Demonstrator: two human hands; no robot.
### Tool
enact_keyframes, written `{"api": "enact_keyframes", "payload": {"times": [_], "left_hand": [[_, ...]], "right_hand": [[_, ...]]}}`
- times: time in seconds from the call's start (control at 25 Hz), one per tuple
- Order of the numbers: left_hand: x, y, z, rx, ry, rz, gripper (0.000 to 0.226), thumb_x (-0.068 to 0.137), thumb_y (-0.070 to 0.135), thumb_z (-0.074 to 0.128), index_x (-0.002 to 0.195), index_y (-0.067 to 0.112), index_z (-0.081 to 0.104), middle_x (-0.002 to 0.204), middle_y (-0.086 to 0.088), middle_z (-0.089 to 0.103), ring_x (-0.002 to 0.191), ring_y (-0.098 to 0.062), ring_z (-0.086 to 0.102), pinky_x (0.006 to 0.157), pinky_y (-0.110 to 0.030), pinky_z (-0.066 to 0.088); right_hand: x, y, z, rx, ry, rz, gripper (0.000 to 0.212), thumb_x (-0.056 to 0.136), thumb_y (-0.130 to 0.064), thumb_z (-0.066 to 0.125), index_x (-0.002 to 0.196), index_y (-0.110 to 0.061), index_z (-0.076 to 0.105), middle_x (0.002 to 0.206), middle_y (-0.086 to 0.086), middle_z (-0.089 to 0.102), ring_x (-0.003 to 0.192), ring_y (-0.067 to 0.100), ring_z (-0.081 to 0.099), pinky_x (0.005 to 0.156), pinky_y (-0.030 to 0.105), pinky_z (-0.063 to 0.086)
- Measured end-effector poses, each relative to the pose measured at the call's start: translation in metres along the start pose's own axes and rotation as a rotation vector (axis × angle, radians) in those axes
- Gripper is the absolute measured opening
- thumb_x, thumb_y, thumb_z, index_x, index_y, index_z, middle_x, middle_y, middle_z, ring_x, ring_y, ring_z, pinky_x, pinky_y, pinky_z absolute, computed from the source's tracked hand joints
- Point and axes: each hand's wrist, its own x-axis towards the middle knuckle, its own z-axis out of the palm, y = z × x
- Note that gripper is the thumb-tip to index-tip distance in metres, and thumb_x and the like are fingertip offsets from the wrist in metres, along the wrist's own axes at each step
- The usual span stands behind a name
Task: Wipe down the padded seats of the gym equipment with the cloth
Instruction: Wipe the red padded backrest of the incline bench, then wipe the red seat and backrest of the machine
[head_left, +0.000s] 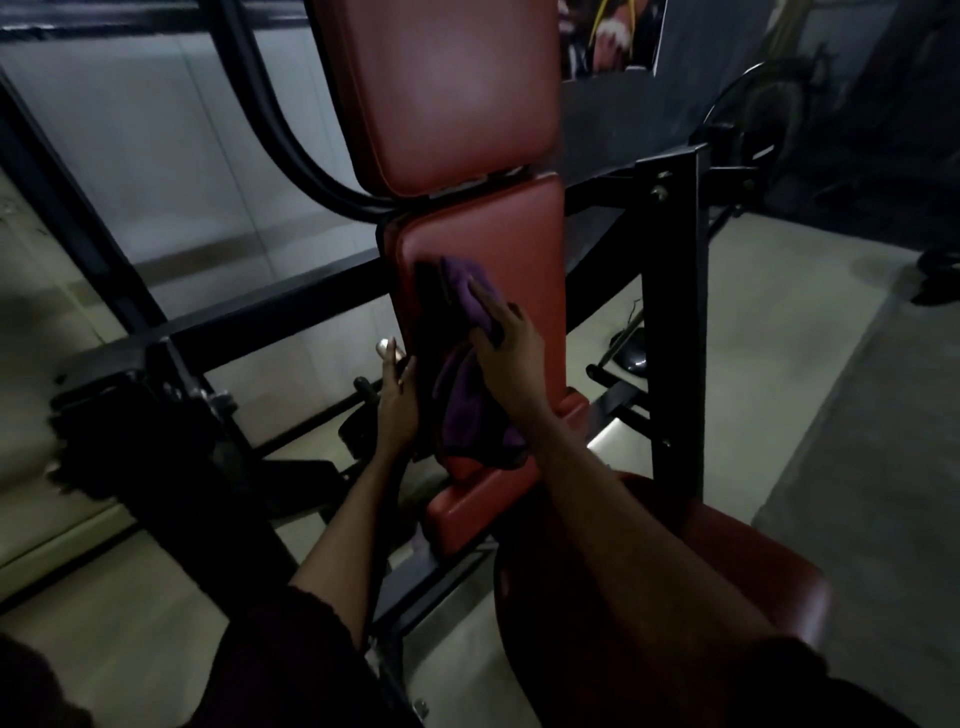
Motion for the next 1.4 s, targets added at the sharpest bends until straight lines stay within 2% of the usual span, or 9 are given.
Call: {"api": "enact_keyframes", "payload": {"times": [0.08,0.2,0.36,0.52,0.76,1.04,1.2,1.28,1.4], "left_hand": [[-0.017,0.012,0.001,-0.021,0.071,-0.045,0.056,0.095,0.043,0.043,0.146,0.031,0.023,0.153,-0.002,0.031,0.133,-0.026,0.043,0.11,-0.047,0.035],[-0.068,0.009,-0.005,-0.058,0.158,-0.106,0.051,0.097,0.024,0.048,0.144,0.013,0.033,0.142,-0.01,0.044,0.127,-0.022,0.045,0.106,-0.037,0.037],[-0.139,-0.033,-0.008,0.04,0.174,-0.288,0.061,0.088,0.041,0.056,0.138,0.008,0.043,0.141,-0.015,0.047,0.129,-0.029,0.047,0.107,-0.038,0.038],[-0.237,-0.065,-0.011,0.083,0.179,-0.414,0.039,0.095,0.013,0.051,0.132,0.001,0.048,0.134,-0.015,0.052,0.124,-0.027,0.05,0.091,-0.025,0.038],[-0.412,-0.096,-0.058,0.222,0.221,-0.509,0.035,0.093,0.016,0.055,0.128,0.012,0.054,0.133,-0.007,0.052,0.124,-0.026,0.05,0.09,-0.021,0.037],[-0.654,-0.081,-0.111,0.23,0.529,-0.716,0.037,0.093,0.019,0.056,0.129,0.012,0.054,0.134,-0.008,0.051,0.118,-0.028,0.054,0.09,-0.025,0.041],[-0.81,-0.056,-0.136,0.175,0.836,-0.876,0.037,0.094,0.018,0.054,0.13,0.012,0.052,0.133,-0.009,0.052,0.121,-0.027,0.053,0.098,-0.033,0.043],[-0.873,-0.037,-0.147,0.175,0.952,-0.941,0.037,0.095,0.013,0.05,0.132,0.008,0.049,0.131,-0.006,0.051,0.124,-0.022,0.048,0.098,-0.027,0.037],[-0.955,-0.008,-0.158,0.113,1.232,-1.027,0.037,0.093,0.016,0.054,0.13,0.01,0.053,0.134,-0.01,0.053,0.119,-0.028,0.055,0.097,-0.032,0.042]], "right_hand": [[-0.014,-0.006,-0.023,0.012,-0.076,0.054,0.051,0.084,-0.008,0.055,0.133,-0.024,0.05,0.114,0.018,0.06,0.1,0.031,0.057,0.079,0.032,0.04],[-0.051,0.021,-0.034,-0.04,-0.309,0.103,0.049,0.086,-0.009,0.055,0.133,-0.022,0.049,0.122,0.018,0.06,0.109,0.031,0.057,0.084,0.033,0.041],[-0.116,0.052,-0.03,-0.031,-0.568,0.178,0.049,0.088,-0.011,0.056,0.134,-0.023,0.047,0.124,0.018,0.06,0.112,0.031,0.057,0.087,0.03,0.04],[-0.188,0.053,-0.03,-0.104,-0.809,0.177,0.05,0.082,-0.02,0.055,0.131,-0.026,0.051,0.131,0.01,0.058,0.119,0.025,0.054,0.098,0.028,0.038],[-0.315,0.018,-0.039,-0.096,-1.131,-0.004,0.057,0.074,-0.025,0.047,0.131,-0.021,0.053,0.132,0.005,0.057,0.12,0.022,0.053,0.088,0.016,0.033],[-0.482,-0.068,-0.046,-0.042,-1.443,-0.273,0.056,0.077,-0.023,0.052,0.133,-0.025,0.051,0.124,0.012,0.06,0.115,0.025,0.055,0.091,0.024,0.038],[-0.574,-0.137,-0.046,0.068,-1.648,-0.508,0.052,0.089,-0.008,0.055,0.138,-0.017,0.042,0.127,0.004,0.055,0.116,0.01,0.051,0.074,0.003,0.029],[-0.622,-0.171,-0.038,0.057,-1.73,-0.644,0.052,0.09,-0.015,0.053,0.139,-0.026,0.04,0.13,0.012,0.053,0.119,0.024,0.05,0.084,0.017,0.032],[-0.69,-0.229,-0.032,0.109,-1.826,-0.805,0.05,0.089,-0.017,0.053,0.136,-0.031,0.044,0.131,0.012,0.054,0.119,0.026,0.051,0.091,0.025,0.035]]}}
